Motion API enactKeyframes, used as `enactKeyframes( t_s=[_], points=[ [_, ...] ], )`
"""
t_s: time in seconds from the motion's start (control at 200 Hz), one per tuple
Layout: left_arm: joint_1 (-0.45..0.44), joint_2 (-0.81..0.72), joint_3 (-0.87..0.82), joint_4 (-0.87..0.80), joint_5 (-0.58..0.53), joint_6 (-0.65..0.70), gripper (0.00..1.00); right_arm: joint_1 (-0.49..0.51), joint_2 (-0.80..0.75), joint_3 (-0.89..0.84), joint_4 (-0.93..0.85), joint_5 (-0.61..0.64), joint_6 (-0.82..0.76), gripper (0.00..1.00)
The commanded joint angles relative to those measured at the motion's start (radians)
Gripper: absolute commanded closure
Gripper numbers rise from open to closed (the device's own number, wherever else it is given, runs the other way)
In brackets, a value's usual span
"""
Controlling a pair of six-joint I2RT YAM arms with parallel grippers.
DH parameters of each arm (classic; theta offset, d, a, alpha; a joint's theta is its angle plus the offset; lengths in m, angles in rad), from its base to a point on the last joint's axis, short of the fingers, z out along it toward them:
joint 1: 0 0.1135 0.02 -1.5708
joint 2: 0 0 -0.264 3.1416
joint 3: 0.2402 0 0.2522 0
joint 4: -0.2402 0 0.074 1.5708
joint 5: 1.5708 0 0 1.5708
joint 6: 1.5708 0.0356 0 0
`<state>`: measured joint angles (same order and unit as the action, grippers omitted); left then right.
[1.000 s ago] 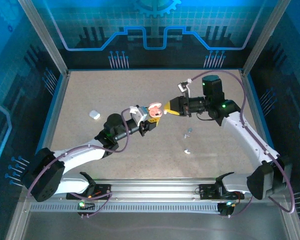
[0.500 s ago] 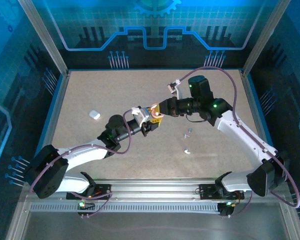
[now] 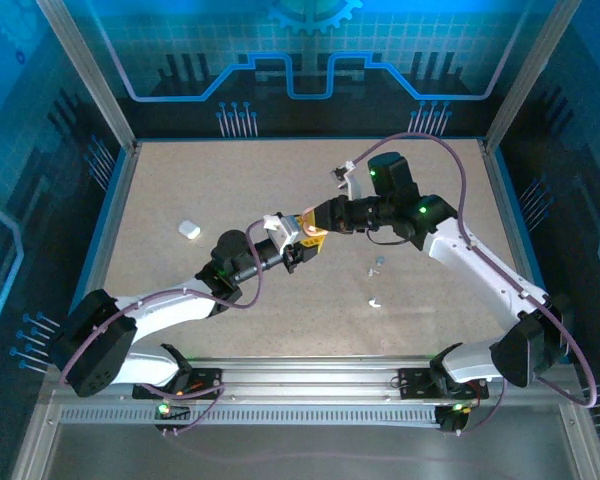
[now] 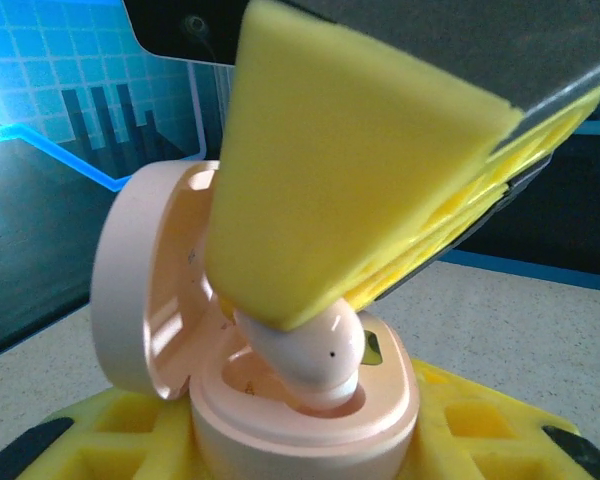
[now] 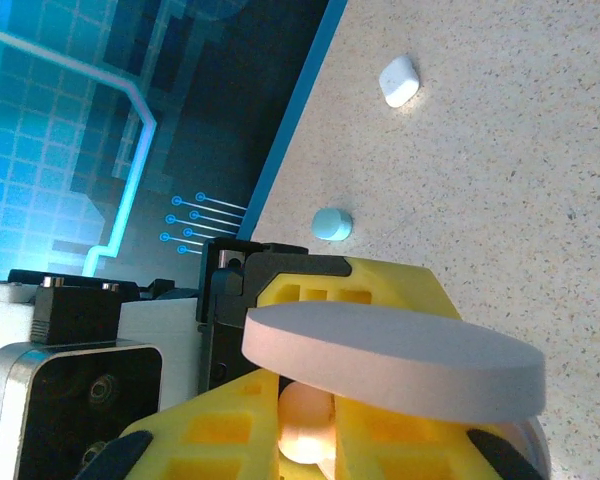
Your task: Insert wireless bluetooth earbuds into charging case
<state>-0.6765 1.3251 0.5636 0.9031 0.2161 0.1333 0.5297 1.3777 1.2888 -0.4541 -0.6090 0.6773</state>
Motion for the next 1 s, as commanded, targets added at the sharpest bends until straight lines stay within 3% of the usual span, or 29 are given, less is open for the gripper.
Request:
enactKeyframes(
  t_s=[0.0, 0.405, 0.72, 0.996],
  points=[
    [-0.009, -0.001, 0.016, 0.08, -0.009, -0.012, 0.61, 0.017, 0.017, 0.027, -0.046, 0.035, -0.029, 0.82],
    [-0.009, -0.004, 0.013, 0.091, -0.018, -0.017, 0.61, 0.028, 0.023, 0.046, -0.089, 0.062, -0.045, 0.76],
    [-0.009, -0.004, 0.016, 0.087, -0.016, -0.016, 0.61, 0.038, 0.047, 0.07, -0.076, 0.011, -0.031, 0.78],
    [-0.008, -0.004, 0.018, 0.09, -0.018, -0.017, 0.61, 0.038, 0.058, 0.088, -0.145, 0.06, -0.058, 0.74]
  ],
)
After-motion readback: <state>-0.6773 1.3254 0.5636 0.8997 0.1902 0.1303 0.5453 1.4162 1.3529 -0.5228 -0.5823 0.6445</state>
